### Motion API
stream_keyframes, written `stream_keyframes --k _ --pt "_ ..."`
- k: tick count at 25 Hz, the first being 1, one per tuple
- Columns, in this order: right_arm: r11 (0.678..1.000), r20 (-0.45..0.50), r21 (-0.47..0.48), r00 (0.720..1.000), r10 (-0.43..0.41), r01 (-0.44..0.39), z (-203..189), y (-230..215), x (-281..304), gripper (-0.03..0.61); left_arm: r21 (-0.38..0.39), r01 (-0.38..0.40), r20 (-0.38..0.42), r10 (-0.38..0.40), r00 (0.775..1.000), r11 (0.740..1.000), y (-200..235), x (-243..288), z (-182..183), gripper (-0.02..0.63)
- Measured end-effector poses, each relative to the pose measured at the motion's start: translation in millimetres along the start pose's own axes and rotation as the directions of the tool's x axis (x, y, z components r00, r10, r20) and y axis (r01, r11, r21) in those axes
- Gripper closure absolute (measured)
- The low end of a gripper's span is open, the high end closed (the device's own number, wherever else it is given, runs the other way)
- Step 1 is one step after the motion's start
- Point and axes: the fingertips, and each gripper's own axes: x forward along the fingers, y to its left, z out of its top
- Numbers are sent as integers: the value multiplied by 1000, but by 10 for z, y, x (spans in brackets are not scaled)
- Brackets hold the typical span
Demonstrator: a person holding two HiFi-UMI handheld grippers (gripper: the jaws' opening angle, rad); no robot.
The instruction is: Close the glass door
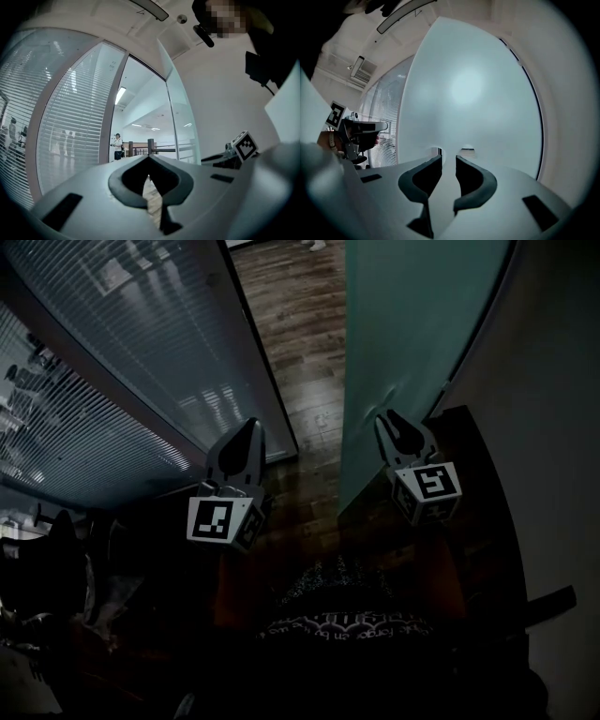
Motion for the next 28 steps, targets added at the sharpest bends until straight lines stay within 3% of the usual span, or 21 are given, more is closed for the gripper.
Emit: stream_keyframes --k 6,28 --pt "997 -61 -24 996 72 -74 -73 6 130 479 -11 -32 1 32 999 999 68 -70 20 618" --pt "998 -73 -17 995 64 -65 -12 -24 390 476 1 -82 -5 82 997 997 229 -145 31 618"
